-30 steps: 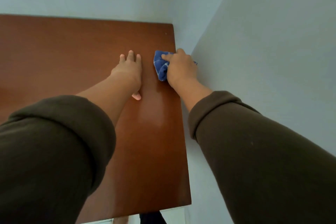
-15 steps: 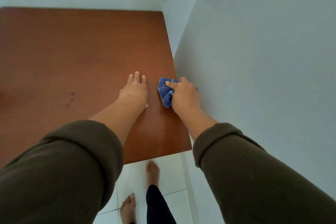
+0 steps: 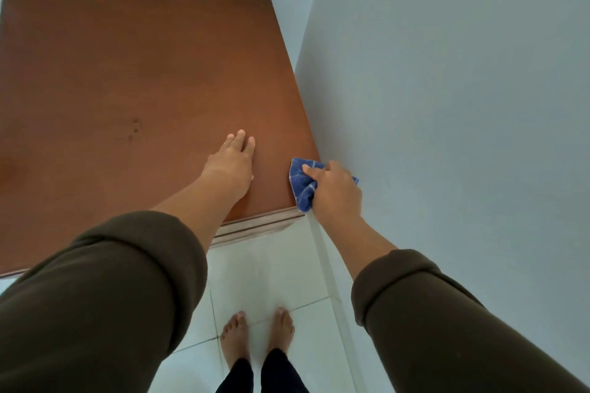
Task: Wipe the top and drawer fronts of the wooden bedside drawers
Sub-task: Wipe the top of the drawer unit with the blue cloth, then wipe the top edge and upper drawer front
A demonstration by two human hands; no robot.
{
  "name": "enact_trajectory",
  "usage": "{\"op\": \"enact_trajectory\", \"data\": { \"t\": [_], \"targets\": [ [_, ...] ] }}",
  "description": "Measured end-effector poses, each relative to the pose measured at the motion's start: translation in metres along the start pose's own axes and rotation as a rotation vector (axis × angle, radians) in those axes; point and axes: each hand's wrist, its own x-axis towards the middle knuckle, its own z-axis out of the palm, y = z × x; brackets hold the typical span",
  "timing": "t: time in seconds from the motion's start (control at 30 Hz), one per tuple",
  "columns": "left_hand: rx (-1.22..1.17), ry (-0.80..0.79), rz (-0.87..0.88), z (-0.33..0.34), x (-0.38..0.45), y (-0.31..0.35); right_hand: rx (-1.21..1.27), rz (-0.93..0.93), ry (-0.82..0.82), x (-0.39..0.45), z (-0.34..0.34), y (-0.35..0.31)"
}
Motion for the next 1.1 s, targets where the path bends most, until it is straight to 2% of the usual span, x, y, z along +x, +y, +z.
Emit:
{"op": "enact_trajectory", "data": {
  "t": [0.43, 0.53, 0.6, 0.67, 0.8, 0.97, 1.1],
  "targets": [
    [0.021, -0.03, -0.012, 0.014, -0.056, 0.017, -0.03, -0.003, -0.011, -0.063, 0.013, 0.035],
    [0.075, -0.017, -0.002, 0.013, -0.07, 0.019, 0.082, 0.144, 0.111, -0.075, 0.015, 0.046],
    [0.082, 0.002, -0.009, 0.011, -0.075, 0.019, 0.071, 0.21, 0.178, -0.08, 0.016, 0.048],
    [0.084, 0.029, -0.021, 0.01, -0.078, 0.019, 0.06, 0.237, 0.221, -0.079, 0.021, 0.048],
    [0.058, 0.113, -0.01, 0.01, -0.076, 0.016, 0.281, 0.239, 0.306, -0.068, 0.042, 0.041],
    [-0.053, 0.25, 0.166, 0.016, -0.05, 0.008, 0.443, 0.12, 0.421, -0.056, 0.071, 0.049],
    [0.004, 0.344, 0.39, 0.031, -0.03, 0.013, 0.528, 0.009, 0.586, -0.046, 0.094, 0.06]
  ]
}}
